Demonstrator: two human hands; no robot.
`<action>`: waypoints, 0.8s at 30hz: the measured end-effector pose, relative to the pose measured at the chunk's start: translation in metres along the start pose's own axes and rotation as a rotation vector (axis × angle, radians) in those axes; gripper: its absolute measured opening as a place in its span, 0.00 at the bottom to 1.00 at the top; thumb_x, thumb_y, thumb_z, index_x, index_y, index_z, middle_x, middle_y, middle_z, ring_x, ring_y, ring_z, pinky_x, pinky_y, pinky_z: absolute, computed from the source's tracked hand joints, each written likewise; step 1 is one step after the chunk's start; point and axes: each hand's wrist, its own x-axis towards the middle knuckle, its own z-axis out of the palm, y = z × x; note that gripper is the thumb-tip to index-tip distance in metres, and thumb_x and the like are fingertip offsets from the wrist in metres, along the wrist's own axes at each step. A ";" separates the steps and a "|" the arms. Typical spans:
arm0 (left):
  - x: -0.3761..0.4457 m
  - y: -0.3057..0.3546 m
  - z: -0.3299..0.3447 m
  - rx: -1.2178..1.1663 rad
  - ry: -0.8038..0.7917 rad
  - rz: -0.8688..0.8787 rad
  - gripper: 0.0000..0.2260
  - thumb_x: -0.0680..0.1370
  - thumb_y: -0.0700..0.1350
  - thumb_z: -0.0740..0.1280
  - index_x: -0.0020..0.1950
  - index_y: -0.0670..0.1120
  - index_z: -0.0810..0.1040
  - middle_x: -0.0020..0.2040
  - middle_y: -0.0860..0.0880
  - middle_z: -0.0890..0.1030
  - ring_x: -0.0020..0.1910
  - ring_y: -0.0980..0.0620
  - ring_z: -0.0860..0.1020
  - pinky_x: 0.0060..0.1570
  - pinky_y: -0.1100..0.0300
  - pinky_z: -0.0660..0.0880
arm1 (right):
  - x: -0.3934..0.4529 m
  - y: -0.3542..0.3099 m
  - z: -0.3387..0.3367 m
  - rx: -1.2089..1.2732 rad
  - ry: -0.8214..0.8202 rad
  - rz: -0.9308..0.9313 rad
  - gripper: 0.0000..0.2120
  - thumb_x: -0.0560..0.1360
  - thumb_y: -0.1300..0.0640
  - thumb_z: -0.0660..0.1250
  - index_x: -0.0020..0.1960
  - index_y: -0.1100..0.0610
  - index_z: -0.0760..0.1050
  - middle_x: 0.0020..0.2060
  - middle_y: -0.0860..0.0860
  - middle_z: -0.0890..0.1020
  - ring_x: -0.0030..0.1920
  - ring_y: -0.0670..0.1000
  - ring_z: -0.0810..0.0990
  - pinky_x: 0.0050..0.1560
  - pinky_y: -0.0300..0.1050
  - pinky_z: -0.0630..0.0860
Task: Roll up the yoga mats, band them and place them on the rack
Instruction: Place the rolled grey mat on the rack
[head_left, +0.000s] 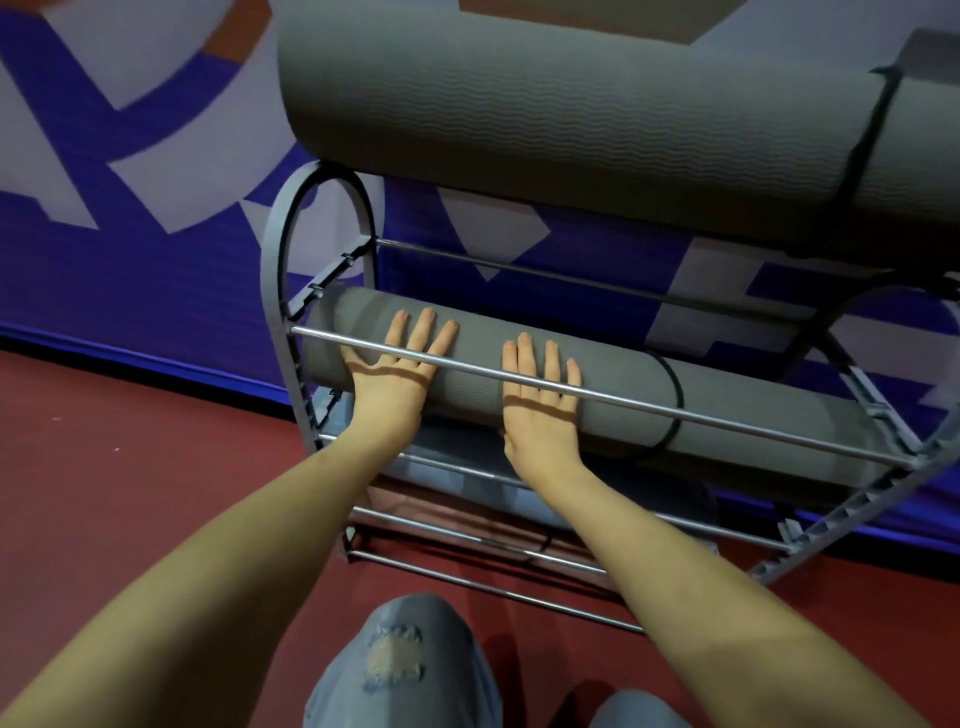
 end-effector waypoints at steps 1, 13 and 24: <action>-0.001 -0.004 0.005 0.001 0.001 -0.002 0.46 0.76 0.48 0.68 0.74 0.59 0.31 0.78 0.52 0.36 0.77 0.47 0.39 0.65 0.26 0.50 | -0.001 -0.003 0.002 -0.021 0.014 -0.006 0.54 0.51 0.51 0.82 0.72 0.62 0.65 0.70 0.60 0.69 0.69 0.64 0.69 0.69 0.63 0.58; -0.033 0.022 0.018 -0.018 0.173 -0.137 0.41 0.71 0.43 0.70 0.78 0.46 0.49 0.77 0.41 0.55 0.74 0.40 0.57 0.68 0.44 0.59 | -0.015 0.007 0.012 0.194 0.247 -0.231 0.41 0.58 0.57 0.80 0.68 0.61 0.69 0.62 0.55 0.77 0.63 0.57 0.74 0.66 0.54 0.68; -0.096 0.071 0.046 -0.096 0.444 0.072 0.16 0.65 0.43 0.71 0.50 0.40 0.73 0.52 0.42 0.76 0.51 0.42 0.69 0.50 0.50 0.63 | -0.092 0.052 0.029 0.546 0.179 -0.223 0.23 0.63 0.66 0.70 0.58 0.62 0.75 0.53 0.57 0.77 0.51 0.55 0.70 0.53 0.46 0.62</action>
